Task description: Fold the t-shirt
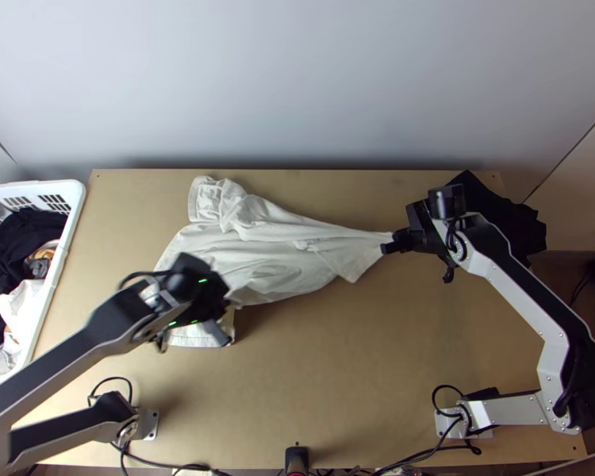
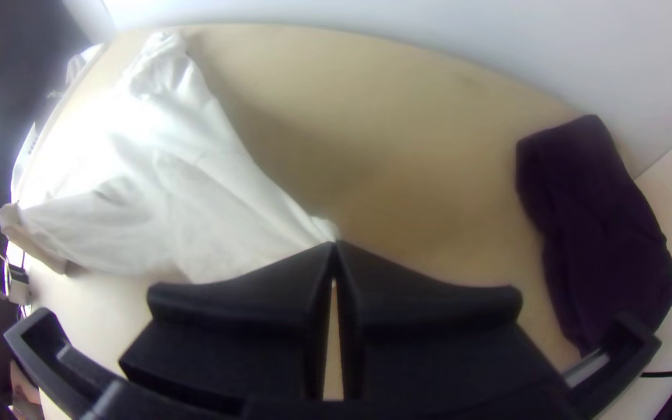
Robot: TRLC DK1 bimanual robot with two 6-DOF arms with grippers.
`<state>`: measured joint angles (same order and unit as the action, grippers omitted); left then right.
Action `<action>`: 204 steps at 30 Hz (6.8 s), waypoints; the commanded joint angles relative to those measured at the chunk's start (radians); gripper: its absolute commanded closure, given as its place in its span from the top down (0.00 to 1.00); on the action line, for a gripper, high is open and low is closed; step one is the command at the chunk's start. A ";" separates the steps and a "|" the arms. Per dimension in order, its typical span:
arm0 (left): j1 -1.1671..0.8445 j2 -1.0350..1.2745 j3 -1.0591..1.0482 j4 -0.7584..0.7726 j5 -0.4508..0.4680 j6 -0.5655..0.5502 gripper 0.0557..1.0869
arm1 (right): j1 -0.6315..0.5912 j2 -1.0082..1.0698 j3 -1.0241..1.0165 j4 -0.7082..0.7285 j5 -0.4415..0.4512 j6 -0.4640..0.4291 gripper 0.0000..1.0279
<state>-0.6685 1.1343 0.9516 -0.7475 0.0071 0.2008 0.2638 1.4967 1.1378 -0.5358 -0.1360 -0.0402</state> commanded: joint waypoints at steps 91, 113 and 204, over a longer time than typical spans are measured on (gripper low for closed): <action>0.285 -0.482 -0.126 -0.293 0.019 -0.006 0.03 | 0.459 0.017 -0.039 -0.001 0.024 -0.099 0.03; 0.564 -0.295 0.473 -0.193 0.019 0.061 0.03 | 0.152 -0.179 0.597 -0.398 0.021 -0.092 0.03; 0.185 -0.180 1.006 -0.036 -0.107 -0.233 0.03 | -0.092 -0.536 1.166 -0.424 0.179 -0.053 0.03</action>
<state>-0.4824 0.9878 1.9049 -0.7319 -0.0879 -0.0338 0.1825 0.9955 2.3112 -0.9440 0.0586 -0.0944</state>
